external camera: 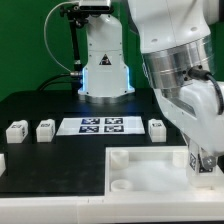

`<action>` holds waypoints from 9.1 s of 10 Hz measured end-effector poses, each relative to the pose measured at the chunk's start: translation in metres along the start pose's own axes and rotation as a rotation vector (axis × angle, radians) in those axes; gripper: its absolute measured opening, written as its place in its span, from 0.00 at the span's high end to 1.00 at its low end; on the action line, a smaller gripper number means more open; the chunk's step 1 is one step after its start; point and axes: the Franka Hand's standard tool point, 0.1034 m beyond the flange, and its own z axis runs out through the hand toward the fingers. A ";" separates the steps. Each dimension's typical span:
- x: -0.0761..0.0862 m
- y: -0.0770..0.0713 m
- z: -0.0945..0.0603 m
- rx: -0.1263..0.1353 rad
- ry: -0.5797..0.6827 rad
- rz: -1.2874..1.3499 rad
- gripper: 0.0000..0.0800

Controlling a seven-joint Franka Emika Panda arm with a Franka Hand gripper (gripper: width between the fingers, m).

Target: Assemble one leg

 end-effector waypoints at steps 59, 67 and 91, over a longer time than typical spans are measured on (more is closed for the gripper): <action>-0.006 -0.003 -0.007 -0.163 0.080 -1.226 0.19; -0.004 -0.004 -0.007 -0.138 0.102 -0.923 0.62; 0.002 -0.009 -0.002 -0.088 0.157 -1.037 0.61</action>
Offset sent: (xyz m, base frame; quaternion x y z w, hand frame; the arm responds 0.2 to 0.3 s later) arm 0.0000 0.0000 0.0000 0.0000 0.0000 -0.1790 0.9838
